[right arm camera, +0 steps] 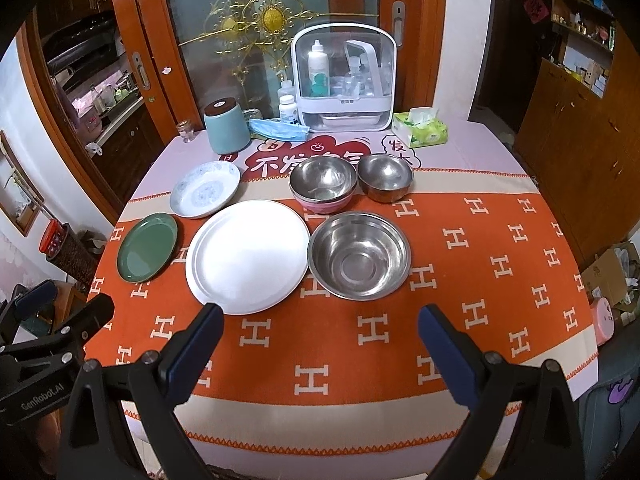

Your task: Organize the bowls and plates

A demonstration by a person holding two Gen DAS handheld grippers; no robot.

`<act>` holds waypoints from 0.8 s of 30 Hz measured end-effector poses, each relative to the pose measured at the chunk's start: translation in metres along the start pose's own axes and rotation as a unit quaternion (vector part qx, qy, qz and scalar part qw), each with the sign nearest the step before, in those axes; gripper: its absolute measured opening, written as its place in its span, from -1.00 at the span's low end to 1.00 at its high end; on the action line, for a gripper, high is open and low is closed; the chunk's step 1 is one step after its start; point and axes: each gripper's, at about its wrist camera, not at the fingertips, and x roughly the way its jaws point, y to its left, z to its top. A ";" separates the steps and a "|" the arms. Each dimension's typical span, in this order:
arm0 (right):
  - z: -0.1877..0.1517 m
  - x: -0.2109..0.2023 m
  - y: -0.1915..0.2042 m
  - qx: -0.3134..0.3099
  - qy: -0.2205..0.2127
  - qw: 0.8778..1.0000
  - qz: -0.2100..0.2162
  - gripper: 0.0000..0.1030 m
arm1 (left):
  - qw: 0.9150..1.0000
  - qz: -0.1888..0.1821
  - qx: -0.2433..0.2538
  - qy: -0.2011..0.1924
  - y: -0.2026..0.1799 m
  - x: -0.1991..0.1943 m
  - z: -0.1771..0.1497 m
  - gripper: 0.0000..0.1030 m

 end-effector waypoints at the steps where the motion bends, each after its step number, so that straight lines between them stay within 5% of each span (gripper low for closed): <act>1: 0.001 0.000 0.000 0.000 -0.001 1.000 0.000 0.91 | 1.000 0.001 0.002 -0.001 0.000 0.001 0.001 0.93; 20: 0.030 0.012 -0.001 -0.014 -0.012 1.000 0.007 0.81 | 0.999 -0.014 -0.028 0.018 0.020 0.019 0.026 0.93; 24: 0.041 0.022 -0.003 -0.020 -0.008 1.000 0.002 0.79 | 0.999 -0.006 -0.035 -0.015 0.030 0.020 0.030 0.93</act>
